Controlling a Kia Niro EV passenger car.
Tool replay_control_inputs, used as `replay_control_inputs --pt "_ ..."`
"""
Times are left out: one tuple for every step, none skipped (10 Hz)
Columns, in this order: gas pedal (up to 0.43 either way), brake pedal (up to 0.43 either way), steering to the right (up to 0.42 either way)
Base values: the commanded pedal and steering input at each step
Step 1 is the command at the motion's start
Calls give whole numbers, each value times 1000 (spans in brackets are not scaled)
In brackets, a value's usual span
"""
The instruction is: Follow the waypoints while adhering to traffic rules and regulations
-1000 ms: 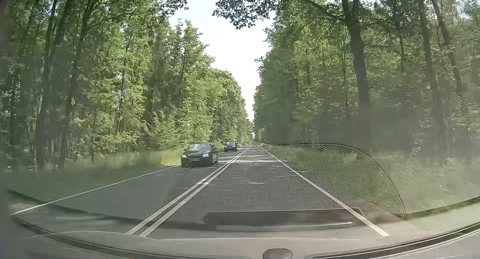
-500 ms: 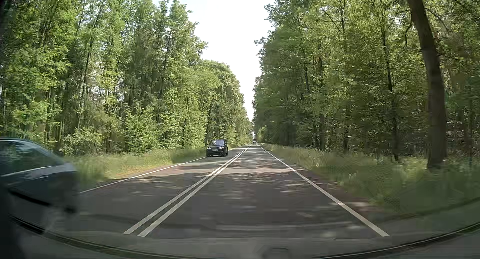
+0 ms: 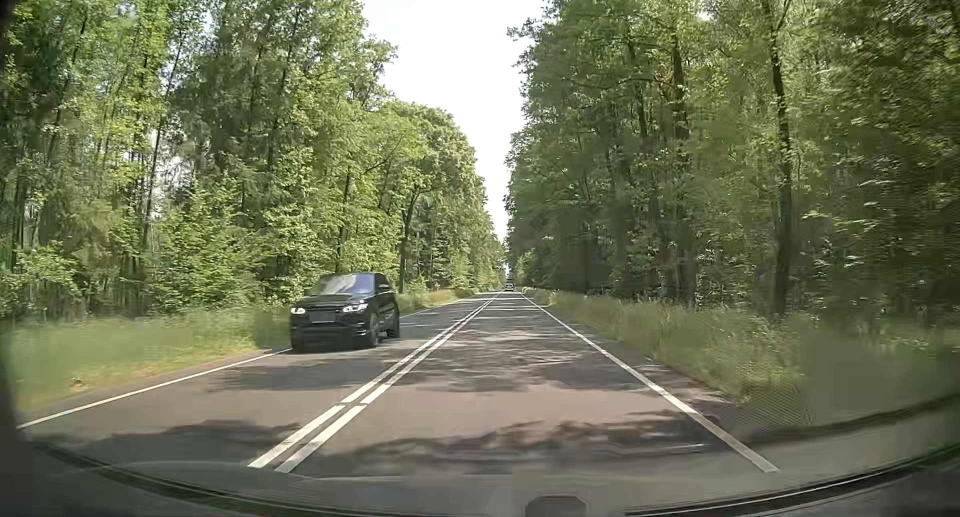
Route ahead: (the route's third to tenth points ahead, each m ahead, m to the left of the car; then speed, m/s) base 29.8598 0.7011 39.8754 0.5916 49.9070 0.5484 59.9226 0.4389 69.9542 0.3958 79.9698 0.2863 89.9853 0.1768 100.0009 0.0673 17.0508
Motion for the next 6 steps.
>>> replay_control_inputs --pt "130 30 -1" --pt "130 37 -1" --pt "130 37 0" --pt "130 30 0" --pt "130 30 -1" --pt "130 37 0"
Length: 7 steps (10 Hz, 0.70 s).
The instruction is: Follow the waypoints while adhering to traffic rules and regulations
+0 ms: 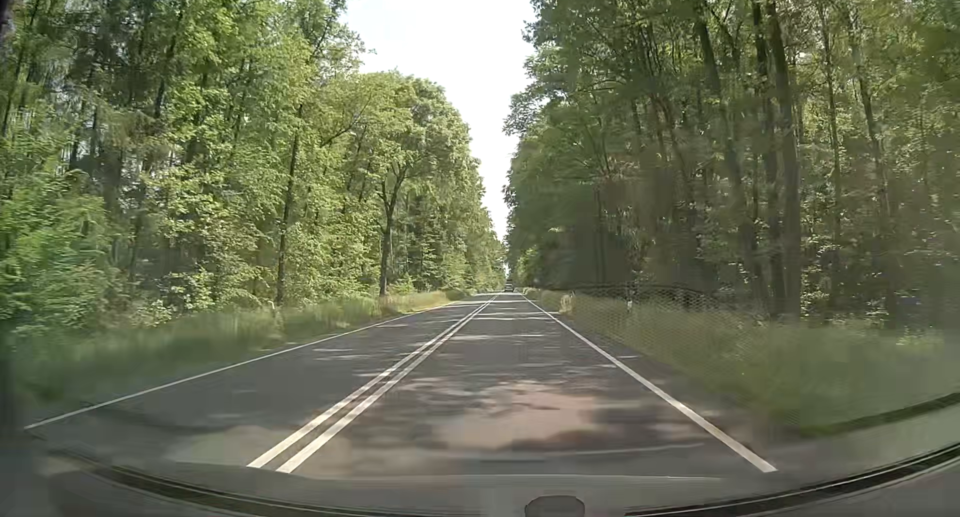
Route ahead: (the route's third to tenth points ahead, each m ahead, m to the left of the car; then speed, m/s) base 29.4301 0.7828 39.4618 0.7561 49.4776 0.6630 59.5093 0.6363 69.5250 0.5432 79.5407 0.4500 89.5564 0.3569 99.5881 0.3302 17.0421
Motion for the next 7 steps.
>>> replay_control_inputs --pt "130 37 0" --pt "130 30 0" --pt "130 30 -1" --pt "130 37 0" --pt "130 30 0" --pt "130 37 0" --pt "130 37 0"
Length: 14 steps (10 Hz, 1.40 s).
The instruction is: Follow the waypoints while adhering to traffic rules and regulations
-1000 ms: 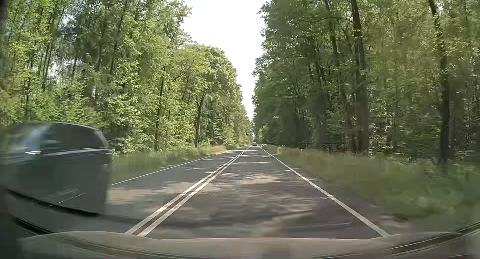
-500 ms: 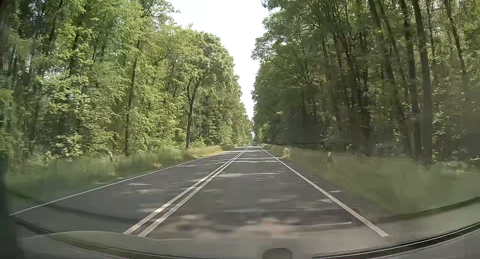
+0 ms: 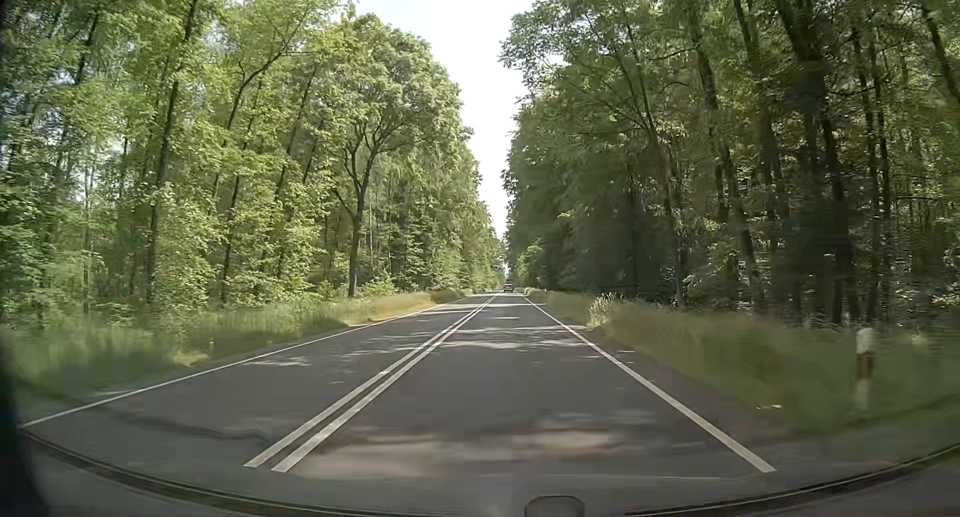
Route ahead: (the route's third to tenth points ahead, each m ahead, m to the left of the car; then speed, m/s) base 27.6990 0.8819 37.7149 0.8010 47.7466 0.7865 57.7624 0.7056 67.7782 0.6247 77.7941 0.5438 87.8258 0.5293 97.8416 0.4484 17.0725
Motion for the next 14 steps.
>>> replay_control_inputs --pt "130 37 0" --pt "130 37 0" --pt "130 30 -1" --pt "130 30 0" --pt "130 37 -1" --pt "130 37 0" --pt "130 37 0" --pt "130 30 -1" --pt "130 37 0" --pt "130 37 0" --pt "130 37 0" --pt "130 30 0" --pt "130 30 0" --pt "130 37 -1"
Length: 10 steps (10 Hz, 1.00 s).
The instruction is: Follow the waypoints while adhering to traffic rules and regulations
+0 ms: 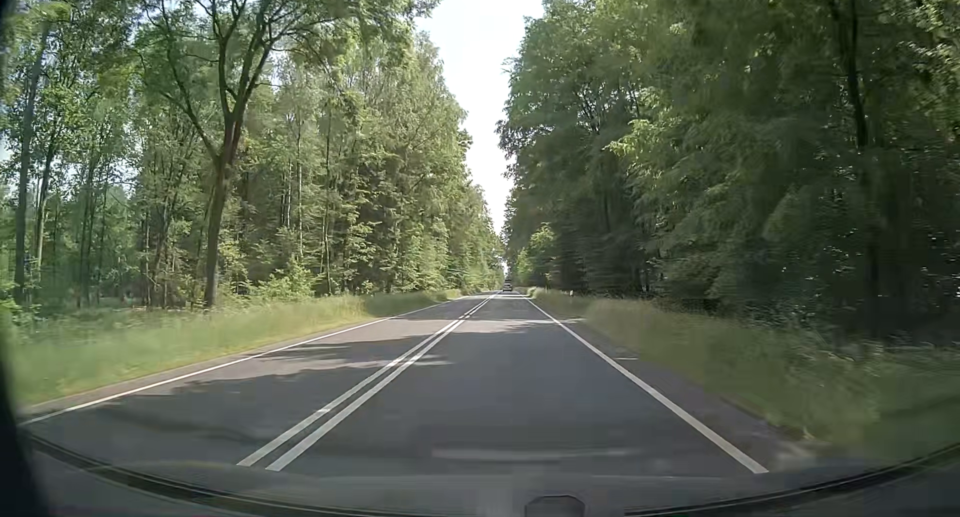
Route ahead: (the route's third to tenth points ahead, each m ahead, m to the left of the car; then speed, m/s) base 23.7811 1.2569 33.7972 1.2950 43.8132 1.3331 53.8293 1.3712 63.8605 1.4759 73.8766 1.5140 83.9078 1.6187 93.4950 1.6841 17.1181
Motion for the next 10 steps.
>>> replay_control_inputs --pt "130 30 0" --pt "130 30 0" --pt "130 37 0" --pt "130 37 -1" --pt "130 37 -1" --pt "130 30 -1" --pt "130 30 0" --pt "130 37 0" --pt "130 37 0" --pt "130 30 0"
